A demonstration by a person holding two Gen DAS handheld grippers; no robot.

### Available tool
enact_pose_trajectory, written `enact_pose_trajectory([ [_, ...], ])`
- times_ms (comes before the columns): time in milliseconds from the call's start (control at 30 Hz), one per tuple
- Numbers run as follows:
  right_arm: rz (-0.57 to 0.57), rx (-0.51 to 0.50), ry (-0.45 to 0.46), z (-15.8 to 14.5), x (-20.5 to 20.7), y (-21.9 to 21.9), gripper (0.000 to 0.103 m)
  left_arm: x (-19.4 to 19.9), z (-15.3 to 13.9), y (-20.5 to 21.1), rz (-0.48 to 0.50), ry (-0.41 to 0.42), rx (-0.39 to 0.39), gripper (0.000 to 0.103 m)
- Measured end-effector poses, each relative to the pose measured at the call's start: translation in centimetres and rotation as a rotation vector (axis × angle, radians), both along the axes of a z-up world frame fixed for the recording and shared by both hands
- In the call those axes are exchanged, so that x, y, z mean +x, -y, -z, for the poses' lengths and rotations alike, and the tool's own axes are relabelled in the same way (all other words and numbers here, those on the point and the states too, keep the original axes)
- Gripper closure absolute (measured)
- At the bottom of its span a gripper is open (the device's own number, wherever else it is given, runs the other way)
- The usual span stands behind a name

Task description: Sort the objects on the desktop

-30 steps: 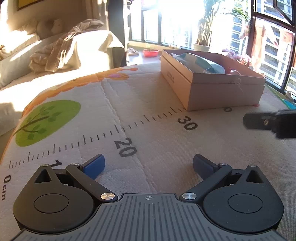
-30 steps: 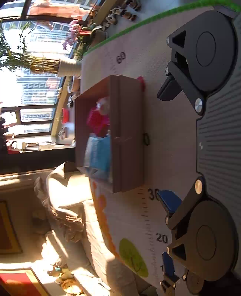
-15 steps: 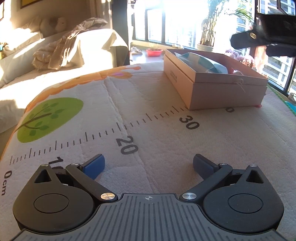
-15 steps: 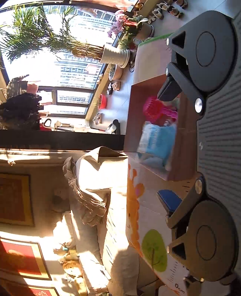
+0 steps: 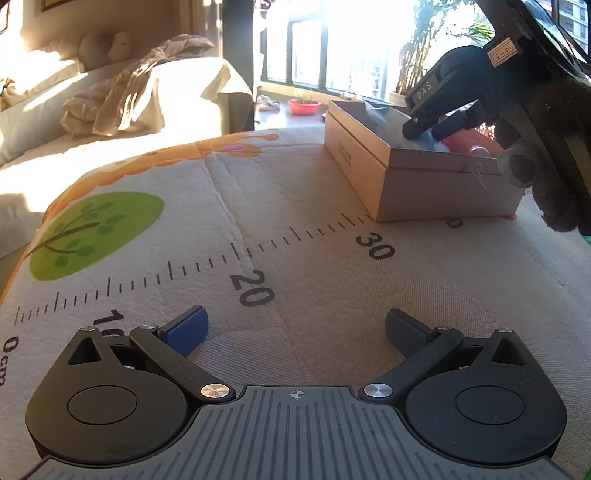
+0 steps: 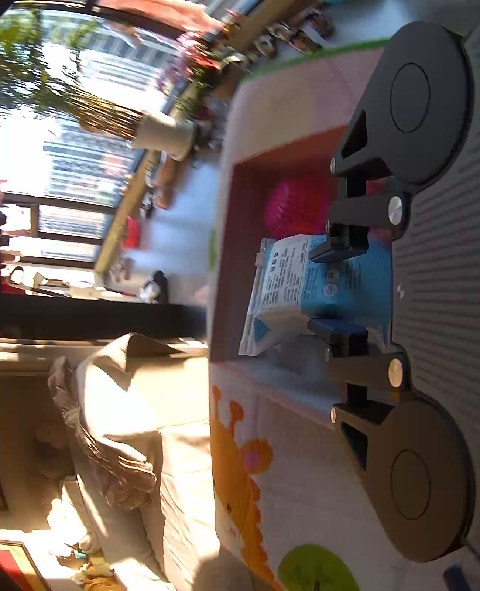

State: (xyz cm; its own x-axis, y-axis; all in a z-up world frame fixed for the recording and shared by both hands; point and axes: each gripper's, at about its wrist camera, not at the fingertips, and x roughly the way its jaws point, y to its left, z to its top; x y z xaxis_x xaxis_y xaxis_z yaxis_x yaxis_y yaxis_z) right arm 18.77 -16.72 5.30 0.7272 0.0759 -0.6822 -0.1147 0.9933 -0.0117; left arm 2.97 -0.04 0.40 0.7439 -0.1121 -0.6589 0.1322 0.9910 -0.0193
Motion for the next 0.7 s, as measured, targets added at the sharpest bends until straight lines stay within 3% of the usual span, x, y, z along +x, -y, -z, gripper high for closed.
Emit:
enact_pose_trajectory([
  [100,-0.045,0.103,-0.066,0.4,-0.5,-0.9,0.068,0.0,0.0,0.0,0.000,0.000,0.000,0.000],
  [233,-0.042,0.090,-0.036,0.2,-1.0,-1.0,0.065,0.0,0.0,0.0,0.000,0.001,-0.008,0.000],
  [300,-0.022,0.135,-0.009,-0.5,-2.2,0.5,0.062,-0.1,0.0,-0.2,0.000,0.003,-0.017,0.000],
  [367,-0.018,0.196,0.025,-1.3,-4.3,2.0,0.048,0.0,0.0,-0.2,0.000,0.003,-0.021,0.000],
  [500,0.012,0.249,0.089,-1.8,-9.8,3.8,0.005,0.0,0.0,-0.2,0.000,0.002,-0.013,0.000],
  [600,0.032,0.237,0.108,-0.6,-13.4,4.1,0.000,0.0,0.0,-0.2,0.000,0.002,-0.011,0.000],
  [700,0.061,0.208,0.039,2.1,-14.7,3.9,0.000,0.0,0.0,0.1,-0.003,-0.001,0.008,0.000],
])
